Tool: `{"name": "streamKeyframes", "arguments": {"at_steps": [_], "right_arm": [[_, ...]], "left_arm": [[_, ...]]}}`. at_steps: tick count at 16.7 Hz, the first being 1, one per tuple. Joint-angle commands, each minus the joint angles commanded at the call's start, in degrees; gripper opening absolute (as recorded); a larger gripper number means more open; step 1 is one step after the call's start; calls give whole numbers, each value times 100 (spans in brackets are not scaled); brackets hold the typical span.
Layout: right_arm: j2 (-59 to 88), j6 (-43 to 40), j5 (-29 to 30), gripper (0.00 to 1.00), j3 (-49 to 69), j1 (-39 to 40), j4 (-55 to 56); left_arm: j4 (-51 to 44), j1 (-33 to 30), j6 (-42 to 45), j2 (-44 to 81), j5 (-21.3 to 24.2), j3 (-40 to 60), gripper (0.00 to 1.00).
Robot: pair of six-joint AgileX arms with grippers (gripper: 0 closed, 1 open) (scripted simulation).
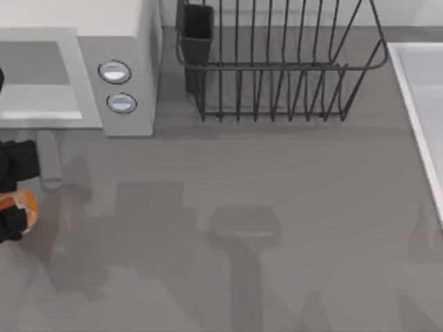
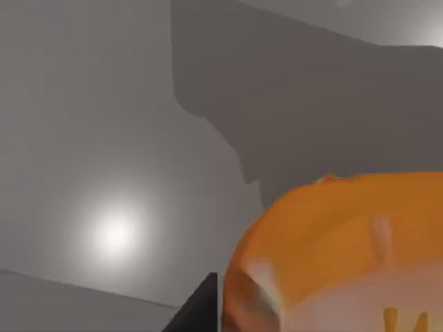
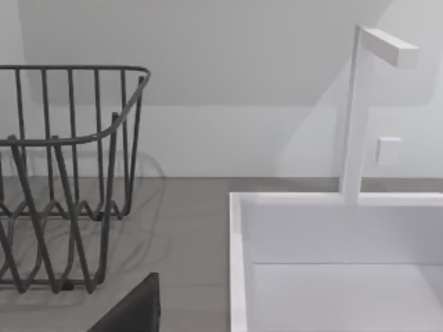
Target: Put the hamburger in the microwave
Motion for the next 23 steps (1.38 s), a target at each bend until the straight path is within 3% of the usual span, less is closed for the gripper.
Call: {"name": "streamKeyframes", "arguments": {"at_steps": [6, 13, 17, 23], "right_arm": [[0, 0, 0, 100, 0, 0, 0], [0, 0, 0, 100, 0, 0, 0], [0, 0, 0, 100, 0, 0, 0], [0, 0, 0, 100, 0, 0, 0]], "left_arm": [[-1486, -8, -23, -526, -2, 846, 0], [-1541, 12, -64, -594, 3, 917, 0], [-744, 189, -484, -623, 99, 857, 0], [1700, 609, -1759, -419, 348, 324, 0]]}}
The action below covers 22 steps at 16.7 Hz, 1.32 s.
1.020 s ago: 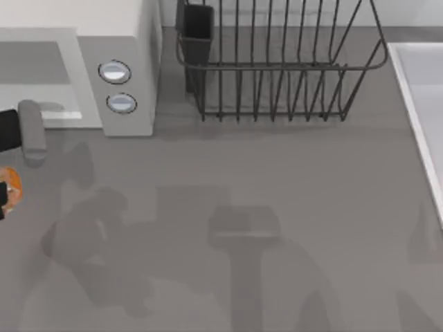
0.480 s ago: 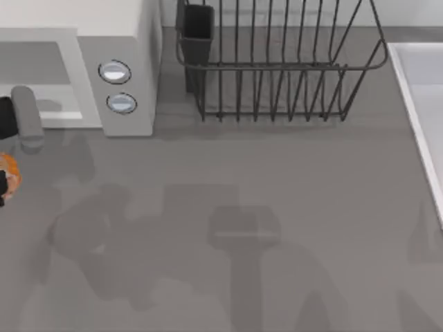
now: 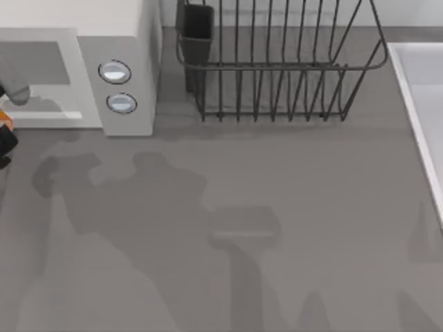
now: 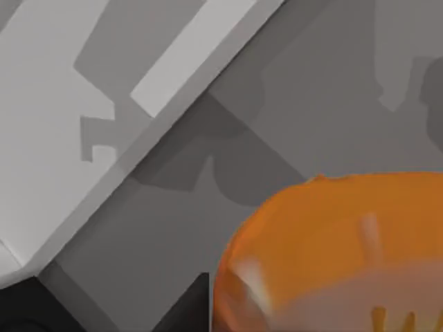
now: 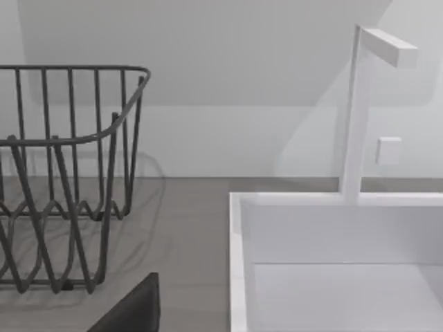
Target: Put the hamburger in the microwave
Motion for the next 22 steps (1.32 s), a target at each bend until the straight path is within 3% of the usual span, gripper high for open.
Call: {"name": "streamKeyframes", "arguments": {"at_steps": [14, 18, 22], "right_arm": [[0, 0, 0, 100, 0, 0, 0], [0, 0, 0, 100, 0, 0, 0], [0, 0, 0, 100, 0, 0, 0]], "left_arm": [[7166, 580, -4082, 1448, 833, -2054, 0], [8223, 623, -4841, 1720, 1033, -2229, 0], [8392, 631, -4978, 1759, 1071, -2245, 0]]}}
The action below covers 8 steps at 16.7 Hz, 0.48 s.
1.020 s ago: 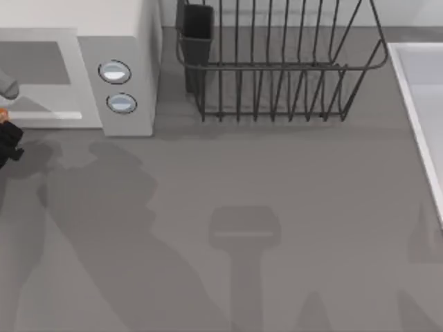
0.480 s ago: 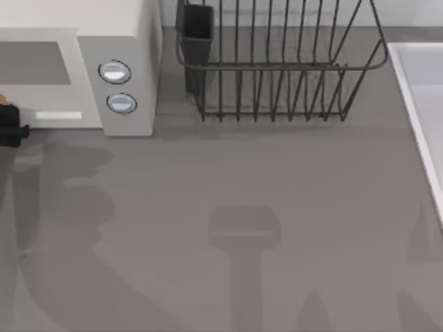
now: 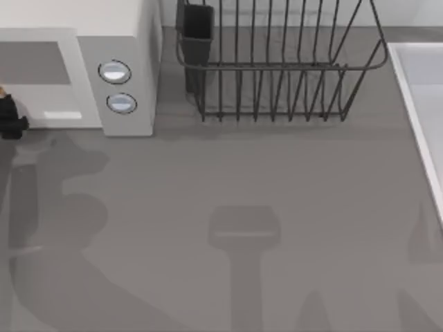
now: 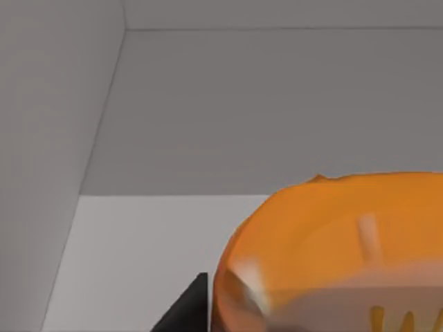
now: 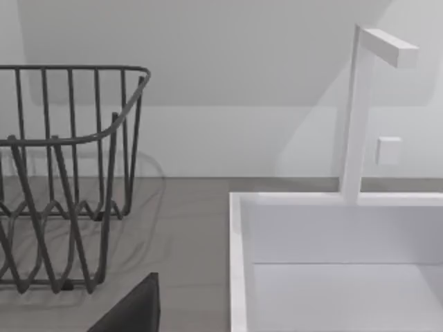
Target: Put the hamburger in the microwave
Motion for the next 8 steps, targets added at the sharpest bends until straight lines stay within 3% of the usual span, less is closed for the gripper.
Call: {"name": "streamKeyframes", "arguments": {"at_steps": [5, 8], "right_arm": [[0, 0, 0, 100, 0, 0, 0], [0, 0, 0, 100, 0, 0, 0]], "left_arm": [[-85, -44, 10, 57, -23, 90, 0], [-372, -114, -24, 513, -82, 643, 0]]}}
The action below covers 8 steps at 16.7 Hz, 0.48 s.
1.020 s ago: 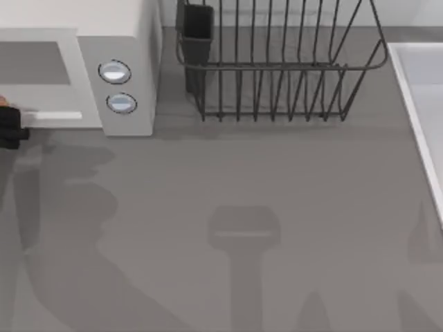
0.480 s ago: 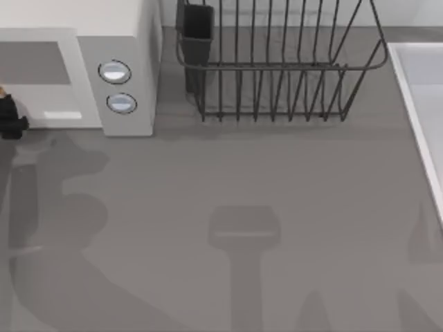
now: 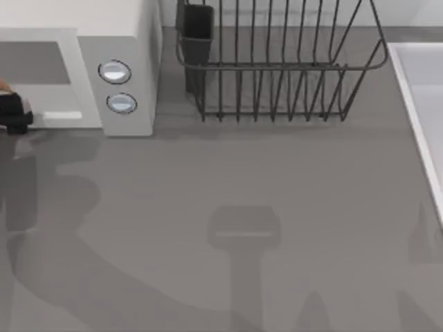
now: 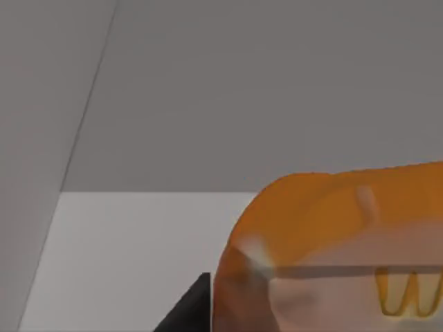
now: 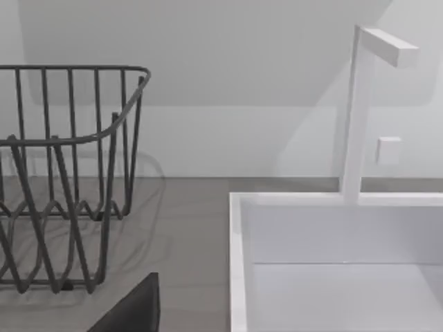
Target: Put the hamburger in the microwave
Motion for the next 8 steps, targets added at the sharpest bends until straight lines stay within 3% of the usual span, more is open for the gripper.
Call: {"name": "streamKeyframes", "arguments": {"at_steps": [8], "right_arm": [[0, 0, 0, 100, 0, 0, 0]], "left_arm": [[-656, -204, -82, 1094, -184, 2450, 0]]}}
